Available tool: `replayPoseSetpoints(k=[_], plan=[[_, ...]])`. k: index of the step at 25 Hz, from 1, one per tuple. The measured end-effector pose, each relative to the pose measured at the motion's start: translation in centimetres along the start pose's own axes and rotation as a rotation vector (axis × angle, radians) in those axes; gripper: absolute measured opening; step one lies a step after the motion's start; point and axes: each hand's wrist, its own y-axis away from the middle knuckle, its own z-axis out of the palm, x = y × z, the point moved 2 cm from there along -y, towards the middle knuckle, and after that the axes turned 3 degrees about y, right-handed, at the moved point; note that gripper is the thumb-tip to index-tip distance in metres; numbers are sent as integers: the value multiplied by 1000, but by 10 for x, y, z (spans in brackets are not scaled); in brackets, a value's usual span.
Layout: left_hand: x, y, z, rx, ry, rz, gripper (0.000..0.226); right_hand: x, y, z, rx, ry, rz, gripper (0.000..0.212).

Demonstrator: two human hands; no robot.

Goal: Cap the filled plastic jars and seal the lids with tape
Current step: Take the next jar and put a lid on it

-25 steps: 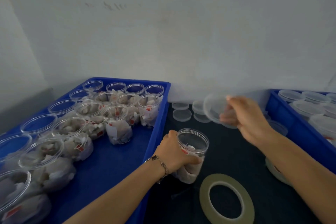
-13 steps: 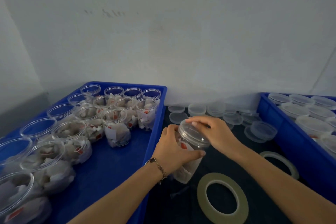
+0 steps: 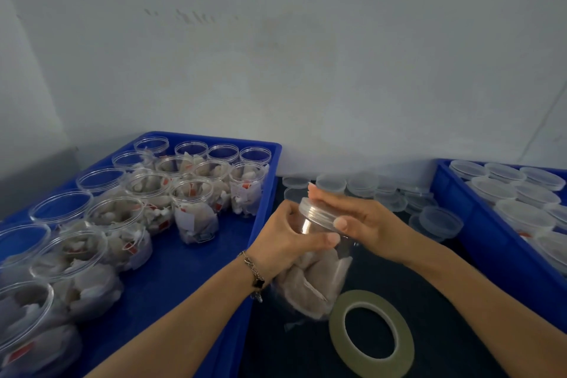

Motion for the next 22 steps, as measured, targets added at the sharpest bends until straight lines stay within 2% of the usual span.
replayPoseSetpoints(k=[2,5,8,9,11,13,15,17,20,22], plan=[[0,0,4,82,-191,63,75,2,-1,10,-24,202,87,63],[-2,5,11,137,-440,86,85,-1,-3,23,-19,475,335,68],[-2,5,7,31,-377,55,101,-5,-5,3,-214,427,376,96],[0,4,3,-13,-302,38,101,-9,-4,-4,-277,360,319,93],[5,2,-2,-108,-208,55,79,-14,1,-5,-312,291,152,70],[8,2,0,-142,-217,106,56,-9,3,8,-167,242,11,49],[7,2,2,-115,-246,125,49,-6,0,20,4,180,-56,34],[6,4,5,-86,-282,124,63,-8,-5,23,48,159,-45,29],[3,2,4,-22,-365,113,110,-9,-10,26,29,183,4,28],[-3,0,2,-8,-447,90,122,-7,-10,33,119,220,36,31]])
